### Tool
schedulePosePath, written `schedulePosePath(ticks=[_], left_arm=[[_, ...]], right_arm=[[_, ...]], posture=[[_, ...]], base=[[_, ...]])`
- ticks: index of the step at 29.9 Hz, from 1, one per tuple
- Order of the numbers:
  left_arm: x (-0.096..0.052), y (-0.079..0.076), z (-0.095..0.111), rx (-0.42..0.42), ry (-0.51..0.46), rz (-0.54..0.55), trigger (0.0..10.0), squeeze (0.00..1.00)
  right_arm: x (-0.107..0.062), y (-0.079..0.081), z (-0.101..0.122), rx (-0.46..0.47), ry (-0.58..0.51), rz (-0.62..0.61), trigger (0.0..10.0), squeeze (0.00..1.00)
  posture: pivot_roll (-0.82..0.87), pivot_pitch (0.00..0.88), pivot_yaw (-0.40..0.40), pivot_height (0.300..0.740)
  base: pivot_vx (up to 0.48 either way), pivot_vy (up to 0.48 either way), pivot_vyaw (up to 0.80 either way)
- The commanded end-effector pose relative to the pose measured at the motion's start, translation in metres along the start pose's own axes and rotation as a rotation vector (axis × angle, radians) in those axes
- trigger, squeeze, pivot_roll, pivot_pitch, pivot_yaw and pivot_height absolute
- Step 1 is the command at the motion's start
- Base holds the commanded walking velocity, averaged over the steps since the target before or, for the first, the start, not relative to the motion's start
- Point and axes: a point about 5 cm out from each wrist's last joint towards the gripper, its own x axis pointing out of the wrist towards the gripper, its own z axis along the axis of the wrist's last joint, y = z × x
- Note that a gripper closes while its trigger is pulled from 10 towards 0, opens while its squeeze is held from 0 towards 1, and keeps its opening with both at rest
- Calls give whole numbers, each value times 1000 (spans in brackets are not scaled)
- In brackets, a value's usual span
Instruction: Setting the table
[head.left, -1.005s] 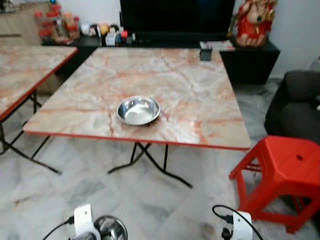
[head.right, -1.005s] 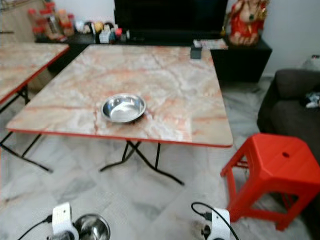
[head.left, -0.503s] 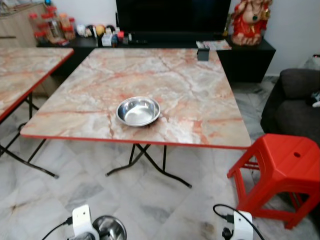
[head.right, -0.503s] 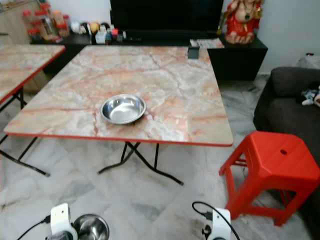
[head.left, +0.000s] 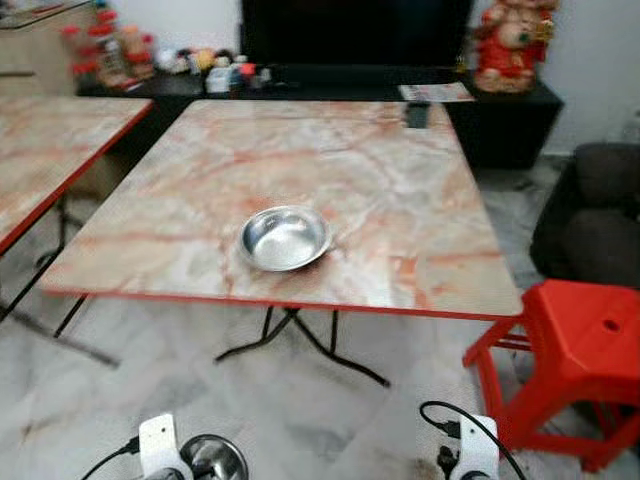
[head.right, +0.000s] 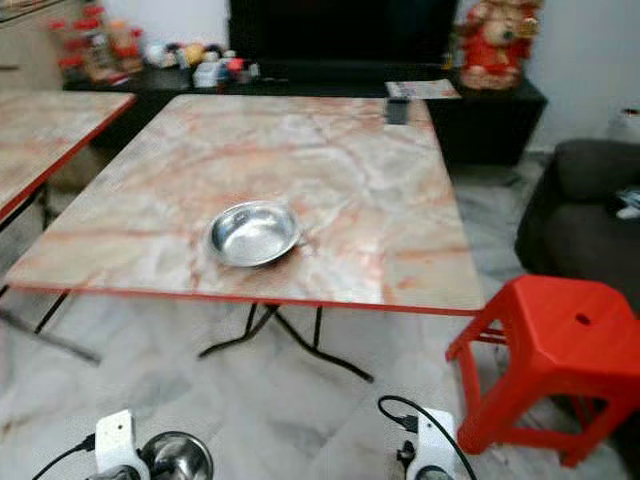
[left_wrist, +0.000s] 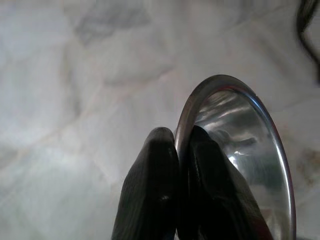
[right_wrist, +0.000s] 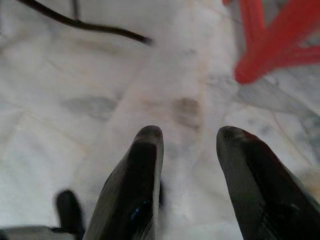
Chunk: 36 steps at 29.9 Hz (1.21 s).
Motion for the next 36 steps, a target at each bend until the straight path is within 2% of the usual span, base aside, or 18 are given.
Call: schedulePosePath(ticks=[1, 9, 14, 16, 20, 23, 24, 26, 27, 28, 29, 32, 35, 36], left_arm=[[-1, 6, -7, 7, 17, 10, 10000, 0], [-2, 1, -9, -3, 19, -39, 10000, 0], [-2, 5, -9, 15, 11, -10, 10000, 0], [-3, 14, -7, 38, -20, 53, 10000, 0], [-5, 32, -2, 9, -73, 147, 10000, 0], [-9, 51, 5, -49, -146, 244, 10000, 0], [-9, 51, 5, -49, -146, 244, 10000, 0], [-12, 64, 13, -95, -207, 311, 10000, 0], [-12, 64, 13, -95, -207, 311, 10000, 0], [-15, 74, 20, -115, -254, 363, 10000, 0], [-15, 74, 20, -115, -254, 363, 10000, 0], [-32, 113, 48, -167, -426, 595, 10000, 0], [-35, 118, 52, -173, -449, 631, 10000, 0], [-41, 129, 60, -172, -489, 693, 10000, 0]], right_arm=[[1, 4, 7, 5, -21, 6, 10000, 0], [1, 6, 7, 0, -19, 14, 10000, 0], [1, 7, 6, -2, -18, 16, 10000, 0], [1, 7, 6, 0, -22, 19, 10000, 0], [1, 8, 6, 14, -28, 22, 10000, 0], [1, 9, 5, 6, -25, 27, 10000, 0], [1, 9, 5, 6, -25, 27, 10000, 0], [1, 8, 4, 0, -23, 31, 10000, 0], [1, 8, 4, 0, -23, 31, 10000, 0], [1, 9, 5, -7, -22, 34, 10000, 0], [1, 9, 5, -7, -22, 34, 10000, 0], [1, 12, 8, -20, -28, 45, 10000, 0], [1, 12, 9, -21, -30, 47, 10000, 0], [2, 13, 10, -21, -33, 50, 10000, 0]], posture=[[-24, 0, -4, 740], [-25, 0, 3, 740], [-30, 0, 10, 740], [-35, 0, 15, 740], [-36, 0, 22, 740], [-24, 0, 13, 740], [-24, 0, 13, 740], [-12, 0, 4, 740], [-12, 0, 4, 740], [2, 0, -7, 740], [2, 0, -7, 740], [16, 0, -16, 740], [17, 0, -16, 740], [22, 0, -24, 740]], base=[[289, 0, 0], [69, 0, 0], [0, 0, 0], [0, 0, 0], [0, 0, 0], [0, 0, 0], [0, 0, 0], [0, 0, 0], [0, 0, 0], [0, 0, 0], [0, 0, 0], [0, 0, 0], [0, 0, 0], [0, 0, 0]])
